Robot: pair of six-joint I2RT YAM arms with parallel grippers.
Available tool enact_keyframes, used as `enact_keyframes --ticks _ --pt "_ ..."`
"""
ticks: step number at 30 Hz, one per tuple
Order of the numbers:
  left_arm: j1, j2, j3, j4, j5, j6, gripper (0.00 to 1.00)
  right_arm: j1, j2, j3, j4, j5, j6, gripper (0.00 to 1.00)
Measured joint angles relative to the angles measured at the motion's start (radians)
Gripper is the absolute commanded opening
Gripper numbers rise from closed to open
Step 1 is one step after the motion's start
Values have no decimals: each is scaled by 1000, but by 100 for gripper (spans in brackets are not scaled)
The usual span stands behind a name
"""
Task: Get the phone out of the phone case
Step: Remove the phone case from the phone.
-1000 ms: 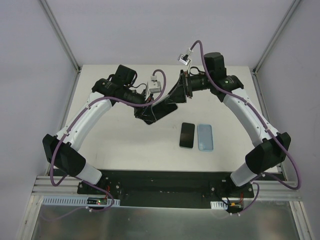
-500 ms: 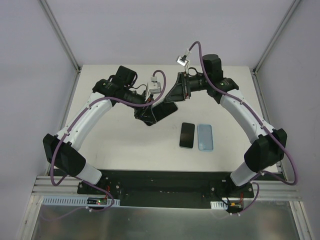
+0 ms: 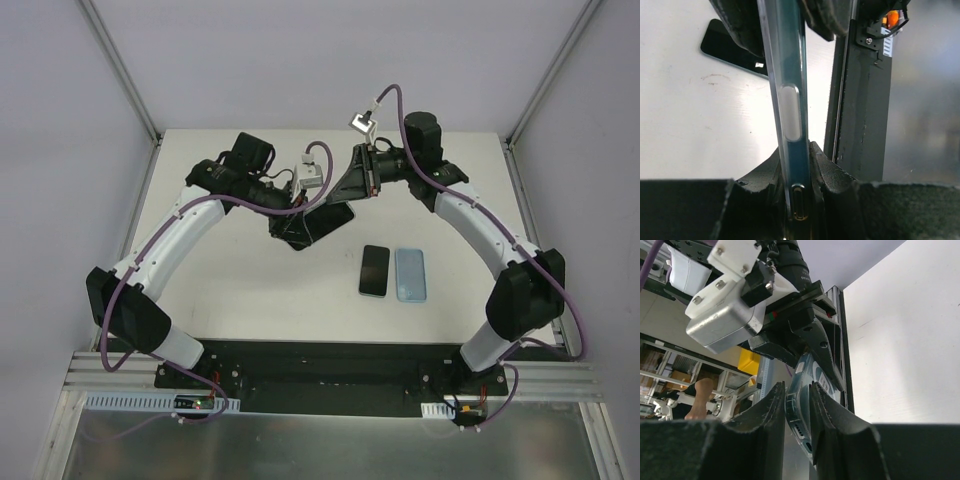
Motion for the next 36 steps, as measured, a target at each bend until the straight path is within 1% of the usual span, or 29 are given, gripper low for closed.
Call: enact_keyframes --ticks 2,4,10,17,25,36 --pt "-6 -3 0 1 -35 1 0 -1 16 -10 52 -14 42 2" --pt "-14 -7 -1 3 -77 2 0 -3 32 -14 95 -29 82 0" --pt "-45 -16 0 6 -200 6 0 -5 69 -43 227 -63 196 0" --pt "-72 -16 9 -2 -308 12 0 -6 120 -55 358 -95 323 0" --pt "-104 -15 42 -29 -412 14 0 -10 150 -56 439 -121 413 0" --pt "-125 -11 67 -77 -501 16 0 -2 195 -56 517 -131 510 0"
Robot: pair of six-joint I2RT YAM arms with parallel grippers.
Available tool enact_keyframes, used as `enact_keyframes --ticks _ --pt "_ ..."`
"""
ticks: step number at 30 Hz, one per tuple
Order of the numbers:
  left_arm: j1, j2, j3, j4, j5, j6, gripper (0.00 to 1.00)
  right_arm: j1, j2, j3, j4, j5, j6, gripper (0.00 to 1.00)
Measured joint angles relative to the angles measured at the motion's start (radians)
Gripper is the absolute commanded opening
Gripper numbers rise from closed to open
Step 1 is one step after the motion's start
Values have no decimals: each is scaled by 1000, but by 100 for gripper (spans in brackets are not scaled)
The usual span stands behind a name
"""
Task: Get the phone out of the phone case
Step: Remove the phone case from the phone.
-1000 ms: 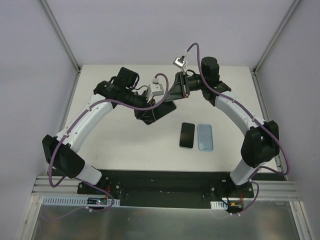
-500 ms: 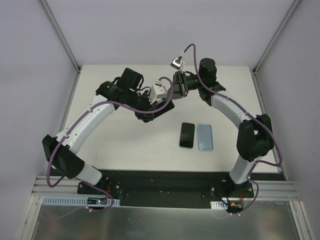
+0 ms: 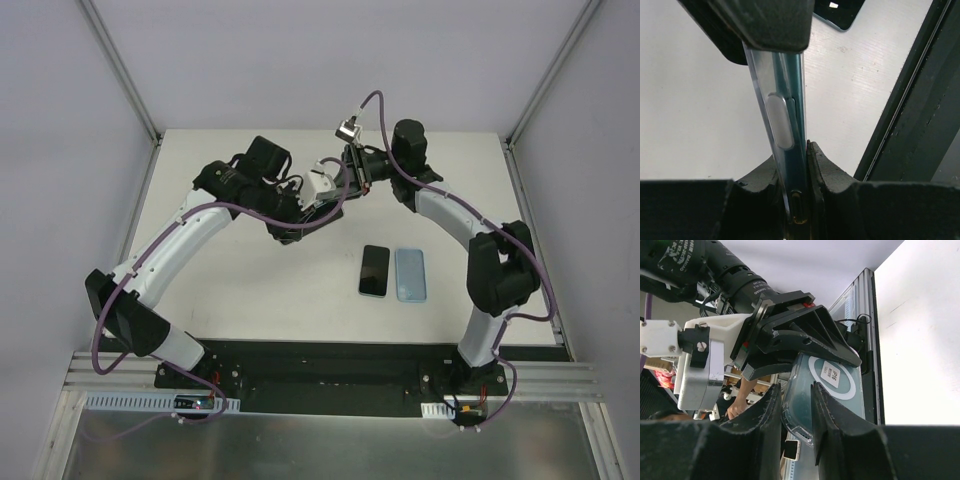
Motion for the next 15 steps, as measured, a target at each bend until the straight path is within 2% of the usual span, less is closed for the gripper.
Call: enact_keyframes --ticks 15 --pt "-19 13 19 -48 -63 13 0 10 50 0 69 -2 143 0"
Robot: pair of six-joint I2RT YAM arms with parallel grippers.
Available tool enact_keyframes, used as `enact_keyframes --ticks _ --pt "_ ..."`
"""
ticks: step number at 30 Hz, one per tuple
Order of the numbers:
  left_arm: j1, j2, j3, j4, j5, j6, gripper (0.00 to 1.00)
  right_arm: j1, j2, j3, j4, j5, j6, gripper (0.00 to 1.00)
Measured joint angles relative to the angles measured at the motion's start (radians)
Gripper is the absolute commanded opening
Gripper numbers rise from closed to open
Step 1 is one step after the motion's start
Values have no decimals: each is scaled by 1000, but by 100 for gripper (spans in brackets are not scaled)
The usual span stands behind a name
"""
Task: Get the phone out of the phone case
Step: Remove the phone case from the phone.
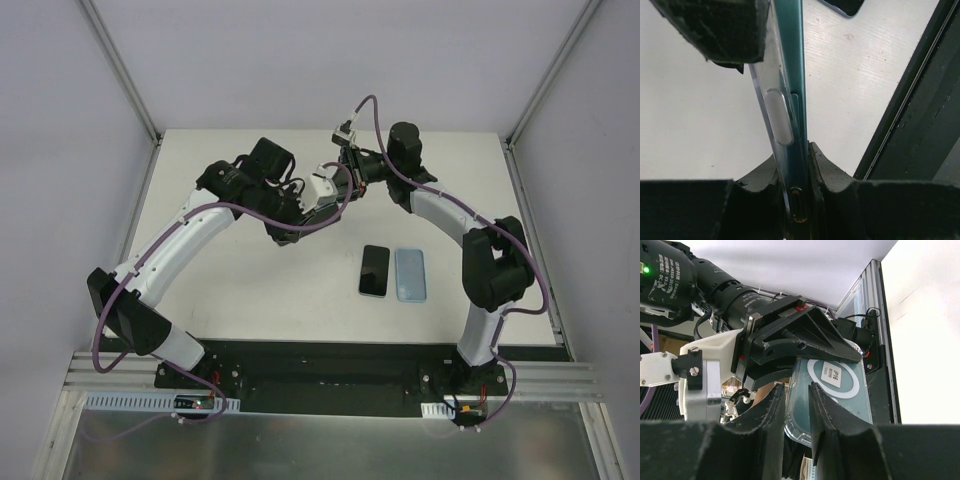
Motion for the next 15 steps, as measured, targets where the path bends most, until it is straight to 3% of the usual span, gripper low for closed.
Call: enact_keyframes --ticks 15 --pt "-6 0 0 0 1 30 0 -3 18 1 -49 47 3 3"
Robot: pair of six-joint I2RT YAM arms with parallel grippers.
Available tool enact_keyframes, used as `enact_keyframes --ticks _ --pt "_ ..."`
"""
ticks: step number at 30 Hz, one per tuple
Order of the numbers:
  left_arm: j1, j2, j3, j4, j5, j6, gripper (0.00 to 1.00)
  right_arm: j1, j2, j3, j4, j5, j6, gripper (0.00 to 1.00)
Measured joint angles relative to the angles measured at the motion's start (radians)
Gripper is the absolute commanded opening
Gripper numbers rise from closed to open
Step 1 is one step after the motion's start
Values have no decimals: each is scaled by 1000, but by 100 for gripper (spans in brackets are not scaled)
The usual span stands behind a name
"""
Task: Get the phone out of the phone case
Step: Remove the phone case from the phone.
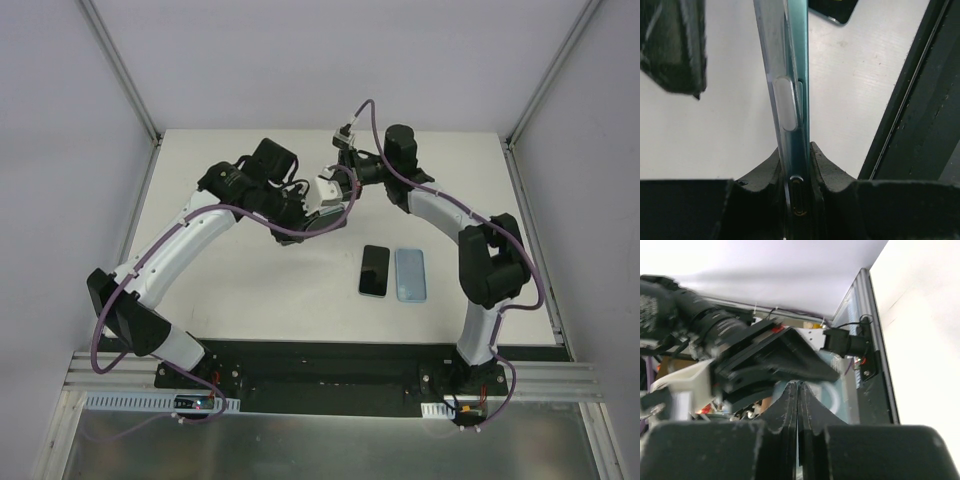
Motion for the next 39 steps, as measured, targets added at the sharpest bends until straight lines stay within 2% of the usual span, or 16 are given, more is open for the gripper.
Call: enact_keyframes --ticks 1,5,6,7,12,20,21,22,27,31,39 --pt "-8 0 3 10 17 7 0 -3 5 1 -8 14 -7 6" --pt "-39 -5 13 44 68 29 0 -26 21 2 -74 56 -43 30" --pt "-40 -5 13 44 77 33 0 -34 21 2 -85 62 -50 45" --pt "-41 -6 13 44 85 37 0 -45 21 2 -99 69 -58 51" --pt "-29 -6 13 44 110 45 0 -101 17 10 -191 101 -154 67" --pt "58 -14 13 46 219 29 0 -151 -120 13 -570 208 -536 77" --pt "72 -17 13 47 231 23 0 -151 -148 14 -612 222 -587 85" --pt "90 -22 12 47 253 17 0 -151 -176 16 -651 239 -636 99" --pt "183 -57 -2 59 373 -21 0 -150 -317 20 -818 343 -856 99" --pt "243 -76 -19 76 475 -59 0 -147 -403 20 -889 417 -958 99" --pt "303 -74 -47 123 700 -117 0 -76 -472 53 -1026 432 -1122 97"
